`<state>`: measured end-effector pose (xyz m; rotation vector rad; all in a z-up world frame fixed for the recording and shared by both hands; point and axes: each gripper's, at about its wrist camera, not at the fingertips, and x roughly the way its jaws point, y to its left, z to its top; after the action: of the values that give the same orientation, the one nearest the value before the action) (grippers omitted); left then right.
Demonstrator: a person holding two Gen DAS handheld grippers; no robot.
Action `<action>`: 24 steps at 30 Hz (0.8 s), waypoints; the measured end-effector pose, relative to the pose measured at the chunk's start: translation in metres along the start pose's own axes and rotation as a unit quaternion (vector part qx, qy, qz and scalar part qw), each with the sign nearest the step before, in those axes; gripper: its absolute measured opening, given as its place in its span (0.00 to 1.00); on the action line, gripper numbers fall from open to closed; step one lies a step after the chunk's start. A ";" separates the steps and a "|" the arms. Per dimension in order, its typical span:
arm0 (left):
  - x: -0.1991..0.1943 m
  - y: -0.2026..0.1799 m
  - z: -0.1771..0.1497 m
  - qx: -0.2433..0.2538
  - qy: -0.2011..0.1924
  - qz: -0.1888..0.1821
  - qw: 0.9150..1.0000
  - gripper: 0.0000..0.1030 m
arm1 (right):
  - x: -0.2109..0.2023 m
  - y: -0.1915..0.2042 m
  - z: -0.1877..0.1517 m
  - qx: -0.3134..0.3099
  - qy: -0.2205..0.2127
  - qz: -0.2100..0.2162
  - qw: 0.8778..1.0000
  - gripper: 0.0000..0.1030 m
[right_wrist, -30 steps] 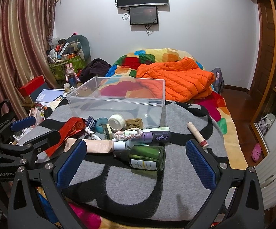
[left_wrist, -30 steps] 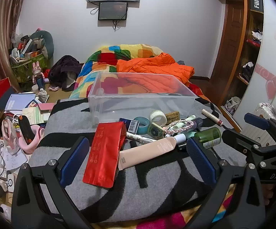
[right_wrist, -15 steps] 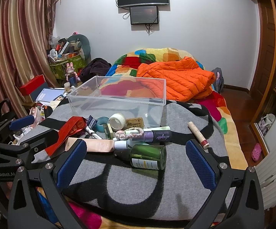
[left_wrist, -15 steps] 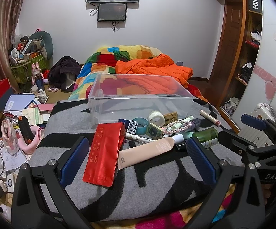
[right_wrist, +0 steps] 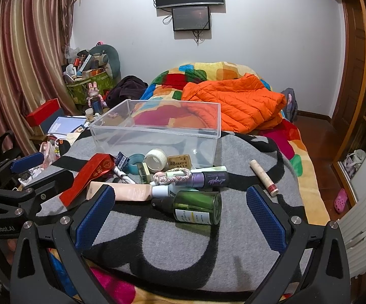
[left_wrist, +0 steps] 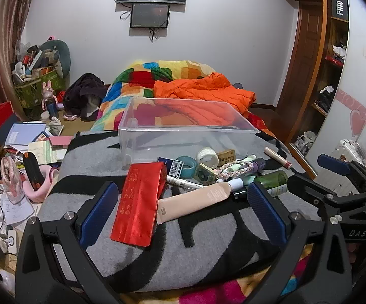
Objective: Organize objects
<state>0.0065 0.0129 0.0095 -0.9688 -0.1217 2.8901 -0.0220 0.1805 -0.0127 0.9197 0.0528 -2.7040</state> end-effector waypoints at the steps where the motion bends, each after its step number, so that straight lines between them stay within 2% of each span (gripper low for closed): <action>1: 0.001 0.000 0.000 -0.002 0.002 -0.003 1.000 1.00 | 0.000 0.000 0.000 0.000 0.001 0.000 1.000 1.00; 8: 0.003 0.002 -0.003 -0.007 0.003 -0.015 1.000 1.00 | 0.007 0.000 -0.001 -0.001 0.010 0.002 1.000 1.00; 14: 0.008 0.009 -0.002 -0.009 0.002 -0.003 1.000 1.00 | 0.017 -0.002 -0.003 -0.004 0.019 0.000 1.000 0.99; 15: 0.010 0.011 -0.001 -0.010 0.003 0.001 1.000 0.99 | 0.020 -0.003 -0.003 -0.003 0.022 0.001 1.000 0.99; 17: 0.016 0.018 0.001 -0.011 0.009 0.007 1.000 0.88 | 0.023 -0.006 -0.004 0.001 0.025 0.001 1.000 0.99; 19: 0.027 0.023 0.005 -0.006 0.022 0.020 1.000 0.83 | 0.028 -0.010 -0.005 0.006 0.032 0.004 0.999 0.97; 24: 0.052 0.036 0.011 0.007 0.040 0.038 0.998 0.83 | 0.044 -0.016 -0.008 0.010 0.051 0.002 0.999 0.91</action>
<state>-0.0435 -0.0177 -0.0159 -1.1074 -0.0607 2.9101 -0.0554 0.1857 -0.0464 1.0623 0.0444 -2.6568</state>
